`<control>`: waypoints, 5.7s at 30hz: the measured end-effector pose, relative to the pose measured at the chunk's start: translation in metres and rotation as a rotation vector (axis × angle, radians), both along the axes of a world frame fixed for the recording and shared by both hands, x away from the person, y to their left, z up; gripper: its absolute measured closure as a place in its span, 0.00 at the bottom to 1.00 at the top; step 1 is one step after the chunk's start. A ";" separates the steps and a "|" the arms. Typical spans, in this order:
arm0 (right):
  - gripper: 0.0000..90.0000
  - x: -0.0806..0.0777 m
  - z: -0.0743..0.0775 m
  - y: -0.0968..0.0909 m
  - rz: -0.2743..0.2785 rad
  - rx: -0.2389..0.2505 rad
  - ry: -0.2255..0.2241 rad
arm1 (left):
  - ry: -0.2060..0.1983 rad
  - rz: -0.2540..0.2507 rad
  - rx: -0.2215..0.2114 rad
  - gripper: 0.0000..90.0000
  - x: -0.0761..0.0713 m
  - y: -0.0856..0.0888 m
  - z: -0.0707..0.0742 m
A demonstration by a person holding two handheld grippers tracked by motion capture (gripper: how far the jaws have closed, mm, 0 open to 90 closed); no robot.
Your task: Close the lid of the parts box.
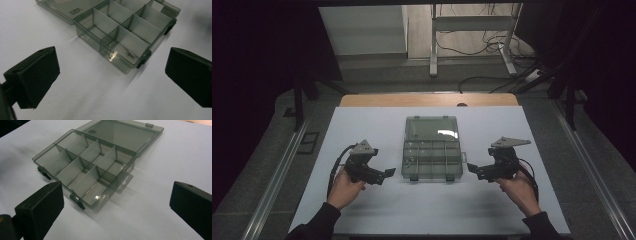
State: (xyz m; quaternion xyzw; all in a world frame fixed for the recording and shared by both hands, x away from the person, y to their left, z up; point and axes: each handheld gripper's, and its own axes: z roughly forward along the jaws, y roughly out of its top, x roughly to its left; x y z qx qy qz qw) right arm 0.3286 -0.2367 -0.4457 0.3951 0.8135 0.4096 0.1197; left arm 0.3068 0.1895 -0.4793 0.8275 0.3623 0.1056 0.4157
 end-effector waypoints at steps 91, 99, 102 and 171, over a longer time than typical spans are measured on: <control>0.86 0.164 -0.043 0.077 -0.173 -0.261 0.233 | 0.038 -0.013 0.021 0.00 0.089 -0.024 -0.021; 0.89 0.164 -0.043 0.081 -0.216 -0.267 0.256 | 0.038 0.003 0.016 0.00 0.089 -0.018 -0.021; 0.91 0.164 -0.042 0.082 -0.221 -0.270 0.253 | 0.038 0.003 0.018 0.00 0.089 -0.018 -0.021; 0.98 0.178 -0.033 0.098 -0.217 -0.177 0.128 | 0.152 0.011 0.022 1.00 0.111 -0.020 -0.061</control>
